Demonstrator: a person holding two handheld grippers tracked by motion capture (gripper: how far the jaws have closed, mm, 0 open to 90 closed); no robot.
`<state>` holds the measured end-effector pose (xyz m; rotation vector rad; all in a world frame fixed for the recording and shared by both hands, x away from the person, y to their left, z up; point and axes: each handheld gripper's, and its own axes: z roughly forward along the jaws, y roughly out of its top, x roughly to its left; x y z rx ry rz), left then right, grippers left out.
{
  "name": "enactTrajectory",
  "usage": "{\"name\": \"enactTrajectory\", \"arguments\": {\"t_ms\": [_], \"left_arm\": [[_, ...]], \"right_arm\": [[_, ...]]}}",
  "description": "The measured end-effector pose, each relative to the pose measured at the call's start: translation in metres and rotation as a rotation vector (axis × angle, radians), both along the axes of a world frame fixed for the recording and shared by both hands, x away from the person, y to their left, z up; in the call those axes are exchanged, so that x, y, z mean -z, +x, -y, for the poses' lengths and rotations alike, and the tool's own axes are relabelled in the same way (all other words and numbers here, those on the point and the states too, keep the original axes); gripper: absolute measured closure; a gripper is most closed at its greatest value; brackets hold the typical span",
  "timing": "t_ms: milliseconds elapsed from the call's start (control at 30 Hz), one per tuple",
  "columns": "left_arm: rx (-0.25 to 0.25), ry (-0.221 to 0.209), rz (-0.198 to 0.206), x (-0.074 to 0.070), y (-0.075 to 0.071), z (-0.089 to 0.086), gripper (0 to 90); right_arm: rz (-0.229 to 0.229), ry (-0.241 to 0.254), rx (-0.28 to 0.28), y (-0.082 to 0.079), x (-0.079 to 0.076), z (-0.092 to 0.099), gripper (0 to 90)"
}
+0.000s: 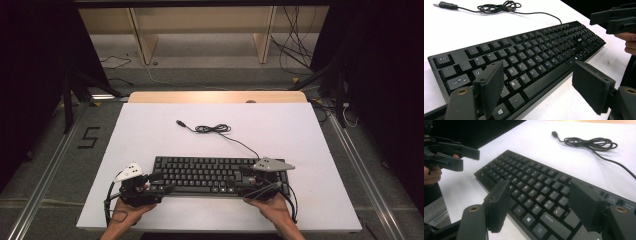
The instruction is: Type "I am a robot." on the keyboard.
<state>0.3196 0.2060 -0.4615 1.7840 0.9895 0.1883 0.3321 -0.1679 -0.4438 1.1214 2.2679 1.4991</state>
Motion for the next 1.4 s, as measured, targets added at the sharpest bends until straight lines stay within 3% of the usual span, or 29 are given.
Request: {"name": "enactTrajectory", "arguments": {"t_ms": [433, 767, 1400], "left_arm": [[-0.017, 0.006, -0.009, 0.001, 0.002, -0.003, 26.3], [-0.048, 0.022, -0.028, 0.002, 0.004, -0.007, 30.8], [-0.101, 0.076, -0.071, 0.005, 0.008, -0.016, 54.7]], "right_arm": [[-0.010, -0.005, 0.012, 0.014, -0.001, -0.011, 41.2], [-0.033, -0.047, 0.012, 0.025, 0.003, -0.027, 51.3], [-0.057, -0.078, -0.017, 0.038, 0.011, -0.046, 70.8]]}}
